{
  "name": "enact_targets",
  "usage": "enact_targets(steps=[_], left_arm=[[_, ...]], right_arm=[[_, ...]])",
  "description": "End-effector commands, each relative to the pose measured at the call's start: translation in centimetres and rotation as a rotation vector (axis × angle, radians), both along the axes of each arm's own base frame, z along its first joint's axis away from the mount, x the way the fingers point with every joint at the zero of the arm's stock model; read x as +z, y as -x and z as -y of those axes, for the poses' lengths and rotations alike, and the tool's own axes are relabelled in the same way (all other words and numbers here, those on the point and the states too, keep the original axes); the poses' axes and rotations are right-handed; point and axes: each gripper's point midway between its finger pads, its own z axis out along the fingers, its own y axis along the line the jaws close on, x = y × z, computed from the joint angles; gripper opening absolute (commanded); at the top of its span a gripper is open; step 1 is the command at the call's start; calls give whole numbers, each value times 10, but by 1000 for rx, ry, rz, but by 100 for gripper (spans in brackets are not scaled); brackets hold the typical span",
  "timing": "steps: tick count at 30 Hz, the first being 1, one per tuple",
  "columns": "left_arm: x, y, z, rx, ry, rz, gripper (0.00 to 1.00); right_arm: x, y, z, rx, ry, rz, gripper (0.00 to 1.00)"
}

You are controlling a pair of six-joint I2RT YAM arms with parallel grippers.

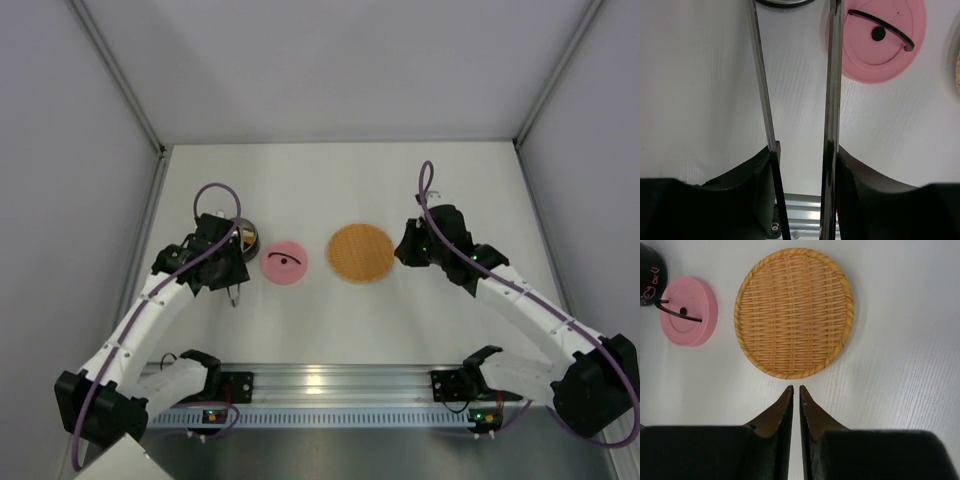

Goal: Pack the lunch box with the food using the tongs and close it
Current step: Place the fake food in the packing box, then place the clamp at the center of the board.

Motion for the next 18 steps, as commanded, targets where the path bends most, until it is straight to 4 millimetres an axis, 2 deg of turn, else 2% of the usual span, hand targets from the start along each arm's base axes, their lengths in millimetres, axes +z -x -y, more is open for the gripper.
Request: enact_targets(steps=[1, 6, 10, 11, 13, 15, 16, 17, 18], left_arm=[[28, -20, 4, -3, 19, 94, 49], [45, -33, 5, 7, 15, 143, 50], [54, -48, 27, -54, 97, 161, 48], [53, -54, 32, -66, 107, 157, 48], [66, -69, 43, -97, 136, 191, 48], [66, -86, 50, -116, 136, 193, 48], [76, -96, 57, -129, 153, 216, 48], [67, -106, 61, -133, 149, 196, 48], [70, -113, 73, -162, 180, 204, 48]], right_arm=[[17, -8, -5, 6, -27, 70, 8], [15, -8, -4, 6, -20, 68, 8], [16, -8, -4, 7, -18, 68, 9], [16, -8, -4, 8, -17, 68, 9], [16, -8, -5, 8, -16, 67, 9], [14, -9, -5, 8, -12, 63, 9], [13, -9, -5, 8, -10, 60, 9], [12, -10, -5, 9, -9, 55, 9], [12, -10, -5, 9, -7, 56, 9]])
